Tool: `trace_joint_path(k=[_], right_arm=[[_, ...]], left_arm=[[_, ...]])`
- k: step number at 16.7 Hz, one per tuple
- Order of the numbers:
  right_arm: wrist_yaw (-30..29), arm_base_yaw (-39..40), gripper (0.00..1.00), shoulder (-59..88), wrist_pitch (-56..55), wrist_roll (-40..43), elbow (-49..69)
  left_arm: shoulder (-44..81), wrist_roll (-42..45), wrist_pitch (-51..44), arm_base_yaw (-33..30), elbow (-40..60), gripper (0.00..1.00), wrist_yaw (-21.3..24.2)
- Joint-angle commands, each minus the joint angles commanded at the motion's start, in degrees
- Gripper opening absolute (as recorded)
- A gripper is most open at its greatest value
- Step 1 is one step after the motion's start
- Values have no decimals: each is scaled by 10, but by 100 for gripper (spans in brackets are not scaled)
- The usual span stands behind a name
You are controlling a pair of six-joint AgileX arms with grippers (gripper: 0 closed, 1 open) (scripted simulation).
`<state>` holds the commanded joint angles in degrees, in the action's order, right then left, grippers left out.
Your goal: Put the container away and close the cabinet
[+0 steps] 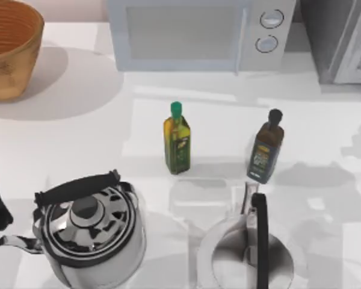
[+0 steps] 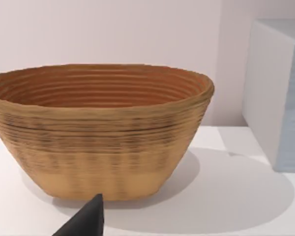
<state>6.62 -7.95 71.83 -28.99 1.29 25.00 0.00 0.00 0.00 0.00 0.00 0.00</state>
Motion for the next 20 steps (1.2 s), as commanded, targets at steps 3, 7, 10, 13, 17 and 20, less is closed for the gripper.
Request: trace_joint_path(k=[3,7,10,13,17,20], right_arm=[[0,0,0,-39,39,0,9],[1,0,0,-38,40,-1,8],[-2,2,0,-58,48,-1,0],[-11,10,0,-133,75,-3,-29],[-26,30,0,-316,135,-6,-90],[-39,47,0,-484,188,-8,-145]], left_arm=[[0,0,0,0,0,100,0],[0,0,0,0,0,100,0],[0,0,0,0,0,100,0],[0,0,0,0,0,100,0],[0,0,0,0,0,100,0],[0,0,0,0,0,100,0]])
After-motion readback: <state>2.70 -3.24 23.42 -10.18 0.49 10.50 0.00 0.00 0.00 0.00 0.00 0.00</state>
